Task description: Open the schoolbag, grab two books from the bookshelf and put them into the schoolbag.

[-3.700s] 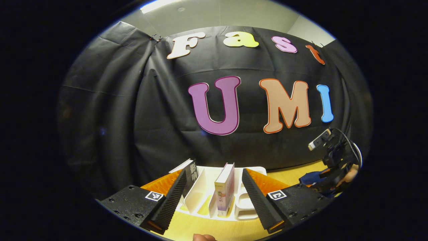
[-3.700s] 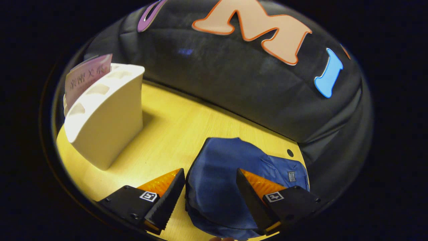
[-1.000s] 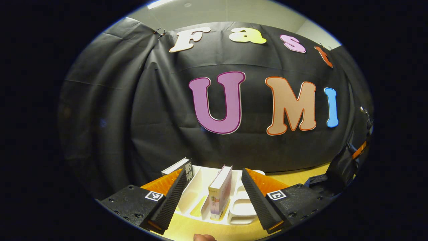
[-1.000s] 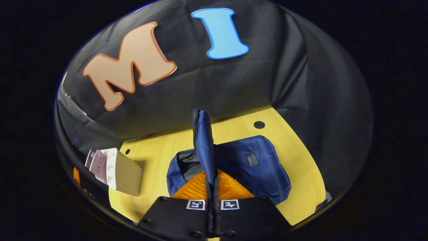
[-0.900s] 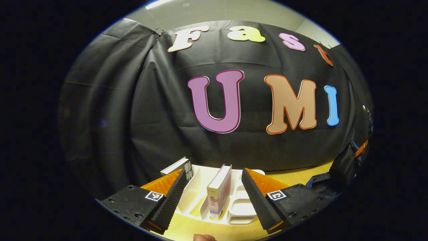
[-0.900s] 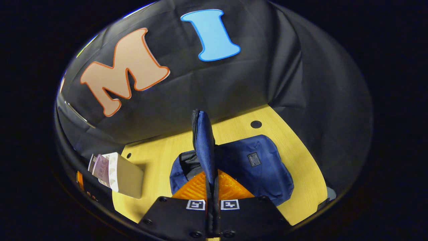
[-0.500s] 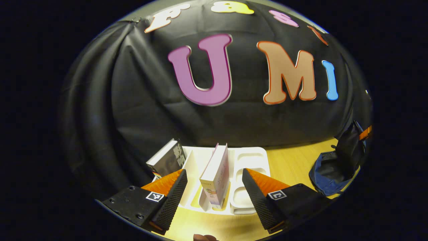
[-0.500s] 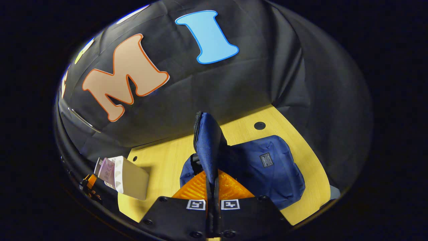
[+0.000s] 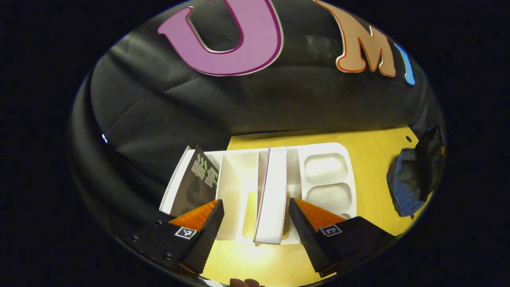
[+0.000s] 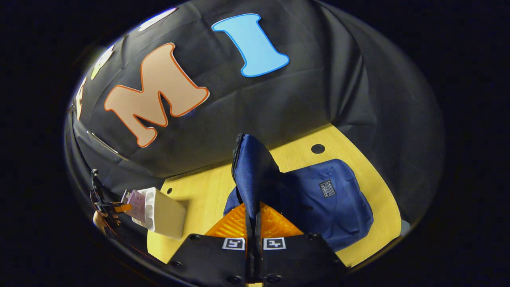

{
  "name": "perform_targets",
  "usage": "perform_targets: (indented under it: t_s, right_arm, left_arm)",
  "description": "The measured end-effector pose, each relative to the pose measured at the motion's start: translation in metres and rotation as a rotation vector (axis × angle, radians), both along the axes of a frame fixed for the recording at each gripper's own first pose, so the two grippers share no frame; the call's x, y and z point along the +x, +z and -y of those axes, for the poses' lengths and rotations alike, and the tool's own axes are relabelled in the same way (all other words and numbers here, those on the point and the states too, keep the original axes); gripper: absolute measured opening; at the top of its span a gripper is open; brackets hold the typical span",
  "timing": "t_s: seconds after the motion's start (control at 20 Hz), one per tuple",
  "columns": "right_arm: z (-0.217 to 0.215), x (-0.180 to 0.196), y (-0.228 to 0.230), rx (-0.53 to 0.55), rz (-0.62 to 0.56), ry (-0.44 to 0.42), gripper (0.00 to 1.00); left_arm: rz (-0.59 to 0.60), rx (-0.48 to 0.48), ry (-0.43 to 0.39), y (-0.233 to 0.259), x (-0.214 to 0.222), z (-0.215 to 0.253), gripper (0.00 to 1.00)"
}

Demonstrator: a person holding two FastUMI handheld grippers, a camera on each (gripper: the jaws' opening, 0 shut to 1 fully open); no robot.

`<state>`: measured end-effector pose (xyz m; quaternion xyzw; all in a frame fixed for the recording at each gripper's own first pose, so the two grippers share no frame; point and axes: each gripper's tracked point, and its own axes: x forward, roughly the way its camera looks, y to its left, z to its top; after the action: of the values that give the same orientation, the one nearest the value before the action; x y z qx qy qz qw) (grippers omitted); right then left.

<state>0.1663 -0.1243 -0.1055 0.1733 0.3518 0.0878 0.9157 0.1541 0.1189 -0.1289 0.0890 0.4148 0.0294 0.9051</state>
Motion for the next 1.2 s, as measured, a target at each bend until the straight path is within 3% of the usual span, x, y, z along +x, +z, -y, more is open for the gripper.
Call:
perform_targets:
  t_s: [0.1, 0.15, 0.3, 0.35, 0.4, 0.45, 0.5, 0.55, 0.6, 0.65, 0.7, 0.8, 0.85, 1.2]
  right_arm:
    - [0.0, 0.0, 0.0, 0.0, 0.002, 0.001, 0.03]
    - [0.0, -0.001, 0.0, 0.0, 0.004, 0.002, 0.02]
    - [0.001, -0.003, 0.002, 0.004, 0.008, 0.002, 0.03]
    - [0.002, -0.005, 0.003, 0.007, 0.009, -0.001, 0.03]
    - [0.003, -0.005, 0.004, 0.01, 0.011, -0.005, 0.03]
    - [0.003, -0.007, 0.004, 0.015, 0.011, -0.008, 0.03]
    - [0.004, -0.007, 0.004, 0.018, 0.012, -0.01, 0.02]
    - [0.004, -0.007, 0.003, 0.02, 0.013, -0.011, 0.02]
    - [0.004, -0.007, 0.004, 0.02, 0.013, -0.01, 0.02]
    - [0.004, -0.008, 0.004, 0.019, 0.016, -0.009, 0.02]
    - [0.003, -0.009, 0.003, 0.02, 0.016, -0.008, 0.02]
    - [0.002, -0.01, 0.004, 0.024, 0.016, -0.01, 0.02]
    - [0.003, -0.01, 0.004, 0.025, 0.018, -0.011, 0.02]
    - [0.005, -0.011, 0.004, 0.037, 0.023, -0.02, 0.03]
  left_arm:
    - [-0.096, -0.03, -0.042, -0.012, 0.003, 0.012, 0.95]
    - [-0.151, -0.032, -0.055, -0.019, 0.001, 0.012, 1.0]
    - [-0.231, -0.016, -0.079, -0.028, 0.009, 0.012, 0.86]
    - [-0.253, -0.008, -0.07, -0.028, 0.01, 0.011, 0.99]
    - [-0.265, -0.004, -0.08, -0.028, 0.012, 0.011, 0.92]
    - [-0.277, 0.007, -0.085, -0.029, 0.015, 0.01, 0.99]
    - [-0.298, 0.019, -0.087, -0.031, 0.015, 0.007, 0.92]
    - [-0.316, 0.027, -0.087, -0.032, 0.016, 0.005, 0.99]
    - [-0.334, 0.03, -0.085, -0.035, 0.014, 0.004, 0.92]
    - [-0.343, 0.016, -0.093, -0.037, 0.016, 0.008, 0.99]
    - [-0.358, 0.002, -0.094, -0.039, 0.016, 0.011, 0.92]
    - [-0.39, 0.001, -0.1, -0.041, 0.015, 0.013, 0.9]
    - [-0.396, 0.011, -0.098, -0.042, 0.016, 0.011, 0.94]
    - [-0.545, -0.005, -0.126, -0.045, 0.003, 0.018, 0.48]
